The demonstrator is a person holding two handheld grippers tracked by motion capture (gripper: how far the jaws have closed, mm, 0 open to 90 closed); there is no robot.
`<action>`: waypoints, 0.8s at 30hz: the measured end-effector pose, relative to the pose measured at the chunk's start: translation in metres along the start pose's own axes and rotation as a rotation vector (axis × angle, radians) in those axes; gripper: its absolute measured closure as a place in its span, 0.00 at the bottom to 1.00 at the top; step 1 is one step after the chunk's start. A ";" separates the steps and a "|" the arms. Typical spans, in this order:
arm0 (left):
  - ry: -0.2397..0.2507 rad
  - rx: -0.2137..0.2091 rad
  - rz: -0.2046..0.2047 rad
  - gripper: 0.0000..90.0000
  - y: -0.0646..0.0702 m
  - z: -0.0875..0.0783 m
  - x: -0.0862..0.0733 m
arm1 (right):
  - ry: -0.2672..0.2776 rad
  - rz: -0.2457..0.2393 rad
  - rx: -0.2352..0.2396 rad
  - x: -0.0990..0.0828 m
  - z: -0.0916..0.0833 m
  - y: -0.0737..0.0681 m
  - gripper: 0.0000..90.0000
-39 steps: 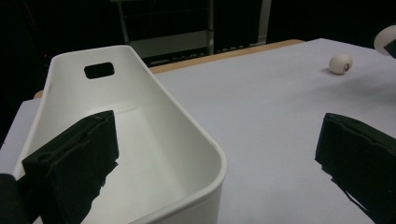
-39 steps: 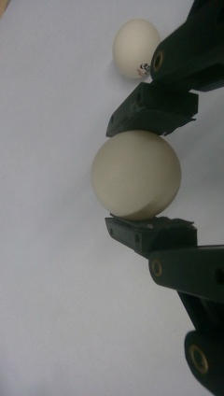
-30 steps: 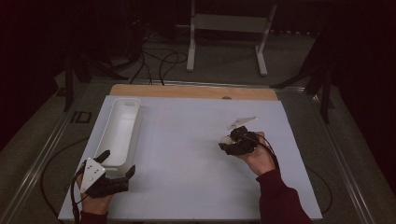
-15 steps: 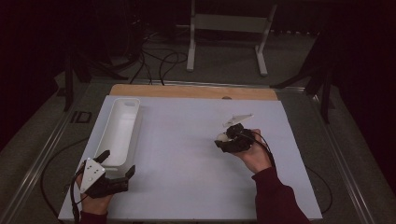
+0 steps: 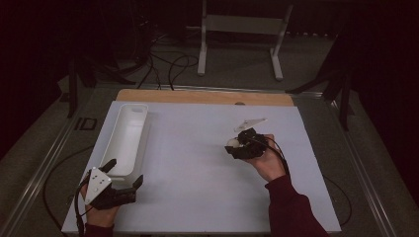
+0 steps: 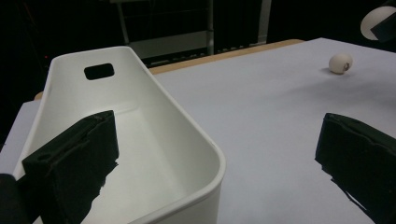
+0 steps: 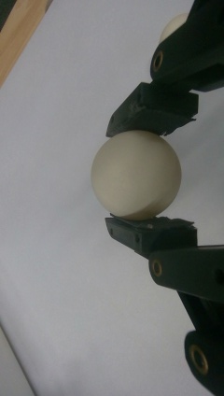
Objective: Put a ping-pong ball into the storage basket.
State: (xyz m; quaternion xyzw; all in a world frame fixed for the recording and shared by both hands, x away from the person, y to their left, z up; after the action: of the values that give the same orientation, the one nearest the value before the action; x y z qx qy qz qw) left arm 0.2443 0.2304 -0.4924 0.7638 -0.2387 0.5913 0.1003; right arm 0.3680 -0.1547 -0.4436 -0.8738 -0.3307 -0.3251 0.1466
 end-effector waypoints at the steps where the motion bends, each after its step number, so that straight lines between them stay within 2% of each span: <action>1: 0.000 0.000 0.000 0.00 0.000 0.000 0.000 | -0.002 0.000 -0.001 0.001 0.000 0.000 0.56; 24: 0.001 -0.004 0.001 0.00 0.000 0.000 0.000 | 0.005 -0.034 0.005 0.018 0.001 -0.008 0.56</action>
State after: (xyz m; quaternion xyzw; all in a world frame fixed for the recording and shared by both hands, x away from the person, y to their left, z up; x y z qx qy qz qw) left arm 0.2445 0.2299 -0.4925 0.7633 -0.2400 0.5911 0.1015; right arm 0.3738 -0.1395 -0.4318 -0.8667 -0.3461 -0.3289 0.1443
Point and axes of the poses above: each handheld gripper's, and its own axes: z roughly forward along the jaws, x roughly out of its top, y roughly to its right, the point moved 3 cm from there along z, roughly forward along the jaws, and after that the axes turned 5 degrees about z, right-handed, at the moved point
